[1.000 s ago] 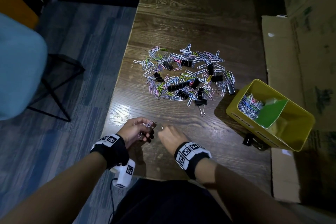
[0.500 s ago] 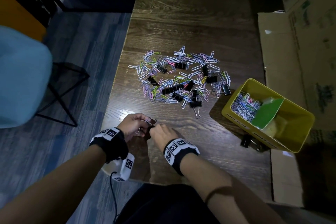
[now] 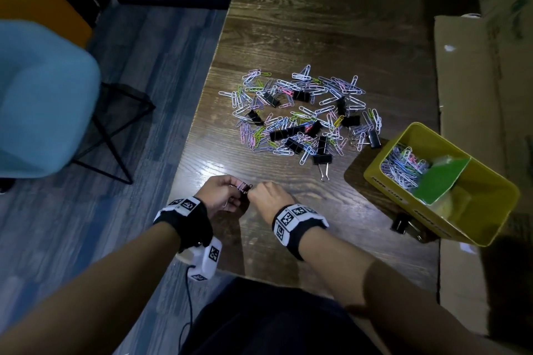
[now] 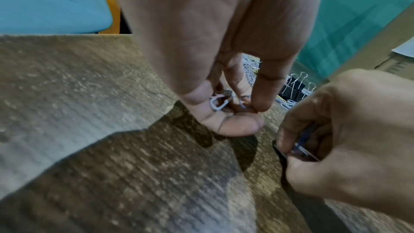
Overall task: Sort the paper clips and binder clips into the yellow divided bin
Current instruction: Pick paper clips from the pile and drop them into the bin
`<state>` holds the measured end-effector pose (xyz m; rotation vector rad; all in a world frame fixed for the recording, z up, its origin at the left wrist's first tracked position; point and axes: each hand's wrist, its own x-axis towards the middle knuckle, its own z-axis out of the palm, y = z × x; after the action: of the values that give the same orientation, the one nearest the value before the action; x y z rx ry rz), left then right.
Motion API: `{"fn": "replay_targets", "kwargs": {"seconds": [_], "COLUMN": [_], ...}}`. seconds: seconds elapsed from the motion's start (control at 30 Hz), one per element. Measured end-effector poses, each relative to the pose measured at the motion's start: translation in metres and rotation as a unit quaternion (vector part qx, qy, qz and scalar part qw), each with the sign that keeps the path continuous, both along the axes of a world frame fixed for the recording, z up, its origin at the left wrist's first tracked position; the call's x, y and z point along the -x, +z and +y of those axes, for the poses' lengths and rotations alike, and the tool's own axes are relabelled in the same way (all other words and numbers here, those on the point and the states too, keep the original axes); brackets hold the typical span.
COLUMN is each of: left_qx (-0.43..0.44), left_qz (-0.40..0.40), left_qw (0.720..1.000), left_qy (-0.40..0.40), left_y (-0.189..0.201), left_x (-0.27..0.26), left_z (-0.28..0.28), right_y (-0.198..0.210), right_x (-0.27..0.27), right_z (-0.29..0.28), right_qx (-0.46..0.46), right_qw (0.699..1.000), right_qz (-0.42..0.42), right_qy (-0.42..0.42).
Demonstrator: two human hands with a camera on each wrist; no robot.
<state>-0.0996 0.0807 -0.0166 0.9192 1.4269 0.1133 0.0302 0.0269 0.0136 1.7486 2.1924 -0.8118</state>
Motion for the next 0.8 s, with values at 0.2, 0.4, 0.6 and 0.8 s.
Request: {"fn": "replay_targets", "kwargs": {"seconds": [0.2, 0.4, 0.6, 0.8], "left_qx": [0.003, -0.004, -0.001, 0.008], "left_qz": [-0.009, -0.058, -0.181, -0.195], "left_qw": [1.000, 0.998, 0.981, 0.966], "left_qy": [0.010, -0.001, -0.064, -0.172], "left_y": [0.001, 0.017, 0.055, 0.086], "left_x": [0.009, -0.009, -0.107, -0.233], "left_z": [-0.002, 0.012, 0.021, -0.010], "right_y": [0.002, 0.000, 0.035, 0.071], "right_x": [-0.002, -0.016, -0.094, -0.185], "right_z": [0.007, -0.002, -0.028, -0.064], "right_qx": [0.022, 0.041, -0.112, -0.213], "right_qw": [0.996, 0.898, 0.731, 0.660], "right_qz": [0.019, 0.158, 0.275, 0.216], "right_qy": [-0.082, -0.409, -0.615, -0.687]}}
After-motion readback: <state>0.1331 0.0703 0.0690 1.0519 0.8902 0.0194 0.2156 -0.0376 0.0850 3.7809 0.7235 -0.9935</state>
